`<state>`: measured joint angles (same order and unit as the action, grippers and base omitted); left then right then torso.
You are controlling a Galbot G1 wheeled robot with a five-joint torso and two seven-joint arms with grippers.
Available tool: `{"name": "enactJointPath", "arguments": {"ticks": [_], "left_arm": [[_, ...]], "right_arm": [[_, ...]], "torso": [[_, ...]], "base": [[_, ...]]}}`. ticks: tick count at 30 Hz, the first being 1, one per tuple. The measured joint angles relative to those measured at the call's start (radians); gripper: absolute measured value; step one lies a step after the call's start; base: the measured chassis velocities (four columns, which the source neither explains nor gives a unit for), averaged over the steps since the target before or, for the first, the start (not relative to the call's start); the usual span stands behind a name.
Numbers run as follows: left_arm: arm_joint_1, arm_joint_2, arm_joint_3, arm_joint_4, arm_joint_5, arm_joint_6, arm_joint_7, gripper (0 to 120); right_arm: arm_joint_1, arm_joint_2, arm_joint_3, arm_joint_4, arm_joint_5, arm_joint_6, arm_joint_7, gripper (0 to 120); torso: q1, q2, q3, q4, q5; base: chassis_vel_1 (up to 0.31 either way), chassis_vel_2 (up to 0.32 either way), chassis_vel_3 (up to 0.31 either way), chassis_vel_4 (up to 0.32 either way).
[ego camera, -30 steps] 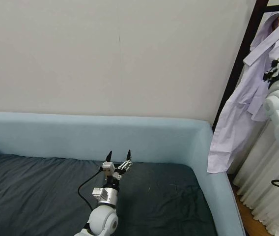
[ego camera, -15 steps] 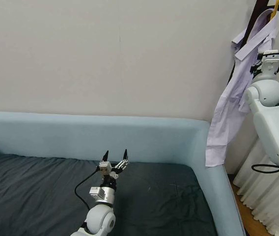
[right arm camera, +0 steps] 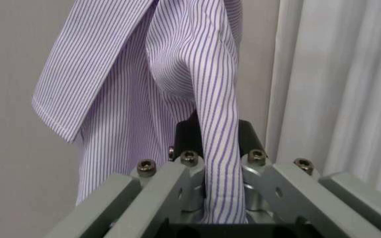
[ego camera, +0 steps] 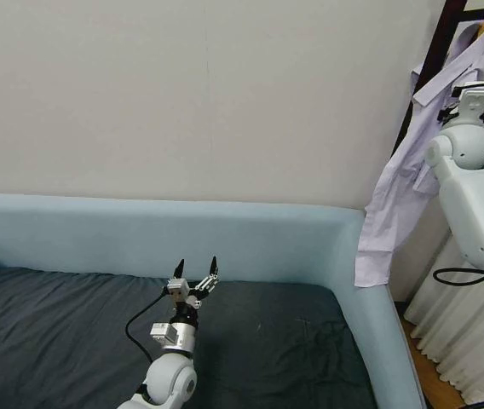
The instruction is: Pick up the clothes from the sofa and hang them on the clothes hanger.
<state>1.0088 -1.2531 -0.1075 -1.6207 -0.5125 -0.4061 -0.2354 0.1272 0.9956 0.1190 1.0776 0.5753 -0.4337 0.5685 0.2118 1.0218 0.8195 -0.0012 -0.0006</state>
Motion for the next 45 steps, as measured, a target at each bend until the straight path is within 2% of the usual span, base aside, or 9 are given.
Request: {"name": "enactJointPath", "arguments": {"ticks": [15,36,38,39,43,45], "left_arm": [[0.014,0.006,-0.006,-0.015,-0.002,-0.006,0.0,100],[0.013,0.004,-0.008,-0.009,-0.003,-0.012,0.0,100],[0.013,0.004,-0.008,-0.008,-0.003,-0.013,0.0,100],[0.013,0.004,-0.008,-0.008,-0.003,-0.013,0.0,100],[0.014,0.004,-0.009,-0.008,-0.003,-0.014,0.0,100],[0.015,0.004,-0.01,-0.009,-0.003,-0.014,0.0,100]], "right_arm": [[0.069,0.001,-0.053,-0.031,0.177,-0.065,0.075,1],[0.097,0.042,-0.084,-0.061,0.156,-0.104,0.095,1],[0.097,0.038,-0.09,-0.046,0.148,-0.105,0.085,9],[0.097,0.038,-0.09,-0.046,0.148,-0.105,0.085,9],[0.089,0.025,-0.106,0.003,0.137,-0.101,0.074,27],[0.084,0.017,-0.113,0.02,0.137,-0.099,0.074,32]], "torso": [[0.0,0.0,0.0,-0.0001,0.0001],[0.0,0.0,0.0,-0.0001,0.0001],[0.0,0.0,0.0,-0.0001,0.0002],[0.0,0.0,0.0,-0.0001,0.0002],[0.0,0.0,0.0,0.0005,-0.0002],[0.0,0.0,0.0,0.0005,-0.0001]], "base": [[0.0,0.0,0.0,0.0],[0.0,0.0,0.0,0.0],[0.0,0.0,0.0,0.0],[0.0,0.0,0.0,0.0],[0.0,0.0,0.0,0.0],[0.0,0.0,0.0,0.0]]}}
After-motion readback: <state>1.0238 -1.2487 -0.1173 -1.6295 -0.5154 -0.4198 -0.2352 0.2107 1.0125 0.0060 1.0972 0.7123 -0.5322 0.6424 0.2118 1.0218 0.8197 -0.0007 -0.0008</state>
